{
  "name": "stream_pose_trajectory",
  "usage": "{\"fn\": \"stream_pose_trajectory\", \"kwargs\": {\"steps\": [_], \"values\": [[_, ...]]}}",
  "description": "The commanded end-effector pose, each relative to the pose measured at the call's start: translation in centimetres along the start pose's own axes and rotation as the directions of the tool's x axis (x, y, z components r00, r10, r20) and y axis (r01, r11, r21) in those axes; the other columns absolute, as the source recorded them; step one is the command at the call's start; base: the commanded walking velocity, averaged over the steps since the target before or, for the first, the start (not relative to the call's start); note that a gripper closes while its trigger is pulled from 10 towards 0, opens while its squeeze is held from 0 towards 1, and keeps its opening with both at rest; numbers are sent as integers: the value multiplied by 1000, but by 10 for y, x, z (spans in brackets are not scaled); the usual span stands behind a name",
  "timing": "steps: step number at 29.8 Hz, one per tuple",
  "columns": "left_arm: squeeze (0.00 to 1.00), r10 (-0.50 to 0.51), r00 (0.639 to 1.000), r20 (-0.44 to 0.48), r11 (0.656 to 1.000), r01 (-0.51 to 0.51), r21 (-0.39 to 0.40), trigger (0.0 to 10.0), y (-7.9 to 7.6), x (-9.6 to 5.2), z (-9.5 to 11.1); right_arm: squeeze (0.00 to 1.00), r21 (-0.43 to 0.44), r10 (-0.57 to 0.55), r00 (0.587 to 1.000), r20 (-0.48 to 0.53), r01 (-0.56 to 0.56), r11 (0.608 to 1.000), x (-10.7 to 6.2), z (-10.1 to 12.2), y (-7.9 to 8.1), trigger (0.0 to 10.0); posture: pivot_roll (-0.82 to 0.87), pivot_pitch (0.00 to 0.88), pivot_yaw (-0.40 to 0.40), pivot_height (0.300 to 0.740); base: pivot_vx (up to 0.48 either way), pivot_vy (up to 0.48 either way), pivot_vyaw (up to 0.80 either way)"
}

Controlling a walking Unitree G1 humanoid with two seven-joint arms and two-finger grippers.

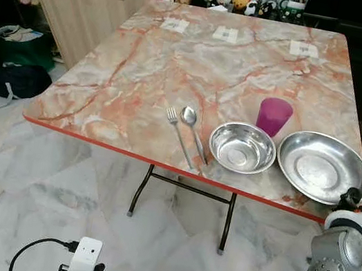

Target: Setting the table

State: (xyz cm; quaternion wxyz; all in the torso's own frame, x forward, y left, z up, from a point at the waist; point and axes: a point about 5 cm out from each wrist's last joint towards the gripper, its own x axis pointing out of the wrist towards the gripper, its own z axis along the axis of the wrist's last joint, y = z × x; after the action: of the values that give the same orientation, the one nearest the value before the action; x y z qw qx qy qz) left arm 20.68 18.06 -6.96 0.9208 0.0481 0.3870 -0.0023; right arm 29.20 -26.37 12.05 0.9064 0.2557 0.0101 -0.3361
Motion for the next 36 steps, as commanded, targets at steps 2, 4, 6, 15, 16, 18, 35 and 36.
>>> {"fn": "stream_pose_trajectory", "kwargs": {"steps": [2, 4, 6, 15, 16, 18, 35, 36], "values": [[0, -4, 1000, -23, 1000, 4, 15, 10000, 1, -2, -7, 0, 15, -7, 1000, -7, 7, 1000, 1, -2, 0, 10000, -97, 131, 76, 740, 0, 0, 0], [0, -4, 1000, -24, 1000, 4, 16, 10000, 1, -2, -7, 0, 21, -11, 1000, -11, 11, 1000, 1, -2, 0, 10000, -98, 131, 76, 740, 0, 0, 0], [0, -4, 1000, -25, 1000, 4, 16, 10000, 1, -2, -7, 0, 21, -11, 1000, -21, 12, 1000, 3, -4, 0, 10000, -98, 129, 76, 740, 0, 0, 0], [0, -3, 1000, -23, 1000, 4, 20, 10000, 2, -2, -7, 0, -2, 3, 996, -91, -3, 1000, 9, -15, 5, 10000, -91, 129, 77, 740, 0, 0, 0], [0, -3, 1000, -23, 1000, 4, 20, 10000, 2, -2, -7, 0, -6, -3, 995, -98, 3, 1000, 10, -16, 5, 10000, -91, 129, 77, 740, 0, 0, 0], [0, -4, 1000, -24, 1000, 5, 22, 10000, 2, -2, -7, 0, -11, -13, 994, -112, 12, 1000, 13, -19, 4, 10000, -89, 129, 78, 740, 0, 0, 0], [0, -23, 1000, -21, 999, 24, 46, 10000, 1, -2, -6, 0, -64, -57, 996, -74, 52, 997, 15, -15, 3, 0, -86, 129, 75, 740, 0, 0, 0], [0, -23, 1000, -20, 999, 24, 47, 10000, 1, -2, -6, 0, -71, -74, 996, -46, 71, 995, 15, -11, 1, 0, -86, 130, 74, 740, 0, 0, 0]]}}
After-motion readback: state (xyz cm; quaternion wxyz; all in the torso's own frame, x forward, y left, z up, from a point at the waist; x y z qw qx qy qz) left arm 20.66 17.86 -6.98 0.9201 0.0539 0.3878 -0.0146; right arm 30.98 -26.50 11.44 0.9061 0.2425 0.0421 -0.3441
